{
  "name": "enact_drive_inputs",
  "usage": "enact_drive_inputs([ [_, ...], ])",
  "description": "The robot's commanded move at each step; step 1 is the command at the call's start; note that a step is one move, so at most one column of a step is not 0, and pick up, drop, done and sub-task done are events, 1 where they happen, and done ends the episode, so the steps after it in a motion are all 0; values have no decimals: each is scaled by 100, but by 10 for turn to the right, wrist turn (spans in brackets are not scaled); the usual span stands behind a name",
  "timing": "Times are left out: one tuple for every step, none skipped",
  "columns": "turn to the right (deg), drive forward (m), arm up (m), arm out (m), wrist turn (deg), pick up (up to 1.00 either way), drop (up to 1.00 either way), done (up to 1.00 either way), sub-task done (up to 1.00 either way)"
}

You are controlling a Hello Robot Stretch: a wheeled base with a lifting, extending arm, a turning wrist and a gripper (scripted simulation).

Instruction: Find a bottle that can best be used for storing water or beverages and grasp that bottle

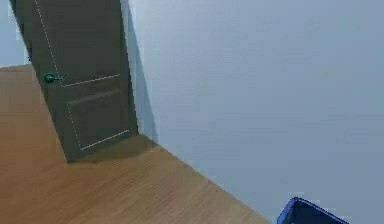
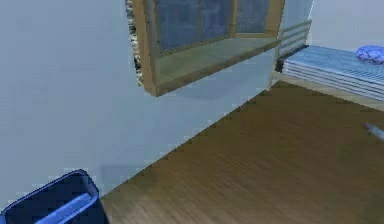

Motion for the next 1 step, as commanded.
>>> enact_drive_inputs([
  [-420, 0, 0, 0, 0, 0, 0, 0, 0],
])
